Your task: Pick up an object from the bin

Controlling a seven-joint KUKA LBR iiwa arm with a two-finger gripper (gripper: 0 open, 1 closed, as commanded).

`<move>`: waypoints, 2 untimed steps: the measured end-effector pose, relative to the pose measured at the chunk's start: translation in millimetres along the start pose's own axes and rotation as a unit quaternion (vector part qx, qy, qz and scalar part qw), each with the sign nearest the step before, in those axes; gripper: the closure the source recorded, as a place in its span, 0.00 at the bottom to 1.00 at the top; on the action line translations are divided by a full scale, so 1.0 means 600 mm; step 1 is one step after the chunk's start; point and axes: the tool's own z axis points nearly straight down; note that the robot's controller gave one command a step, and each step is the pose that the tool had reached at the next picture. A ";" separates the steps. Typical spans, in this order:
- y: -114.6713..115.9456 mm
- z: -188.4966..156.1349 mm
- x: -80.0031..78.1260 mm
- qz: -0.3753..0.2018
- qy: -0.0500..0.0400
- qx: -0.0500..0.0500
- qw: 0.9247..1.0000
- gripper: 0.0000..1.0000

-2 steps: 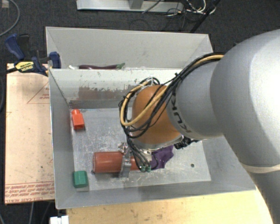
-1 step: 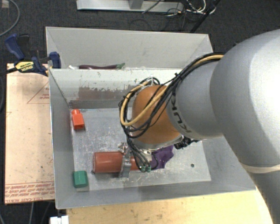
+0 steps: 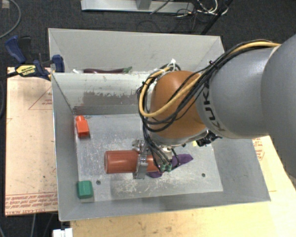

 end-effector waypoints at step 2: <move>-0.001 -0.066 -0.001 0.000 0.004 0.001 1.000 1.00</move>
Offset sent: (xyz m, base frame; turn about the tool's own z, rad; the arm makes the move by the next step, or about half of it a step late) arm 0.0051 -0.0024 0.0774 0.0000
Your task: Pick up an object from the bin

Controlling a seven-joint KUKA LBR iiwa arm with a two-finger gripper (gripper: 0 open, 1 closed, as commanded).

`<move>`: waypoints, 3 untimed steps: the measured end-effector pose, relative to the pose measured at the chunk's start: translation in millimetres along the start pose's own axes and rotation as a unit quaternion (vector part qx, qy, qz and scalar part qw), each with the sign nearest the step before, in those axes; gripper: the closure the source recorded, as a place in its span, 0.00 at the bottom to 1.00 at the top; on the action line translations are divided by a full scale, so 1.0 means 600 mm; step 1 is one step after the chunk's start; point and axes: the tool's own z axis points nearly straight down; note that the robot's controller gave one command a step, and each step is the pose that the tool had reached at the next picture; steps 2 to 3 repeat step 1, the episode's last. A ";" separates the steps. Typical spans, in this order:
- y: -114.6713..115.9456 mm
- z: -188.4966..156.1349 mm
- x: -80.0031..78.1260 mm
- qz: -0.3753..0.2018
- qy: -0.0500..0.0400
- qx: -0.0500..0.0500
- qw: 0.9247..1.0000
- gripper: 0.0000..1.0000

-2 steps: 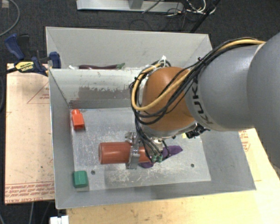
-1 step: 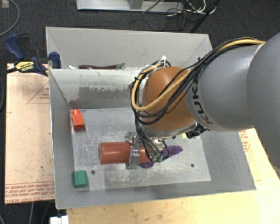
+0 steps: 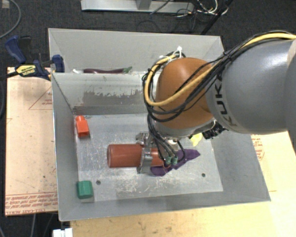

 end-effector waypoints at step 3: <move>0.012 -0.188 0.006 -0.019 -0.005 -0.001 1.000 1.00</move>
Offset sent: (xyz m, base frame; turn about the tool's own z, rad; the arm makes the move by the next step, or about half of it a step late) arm 0.0000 0.0000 0.0000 0.0000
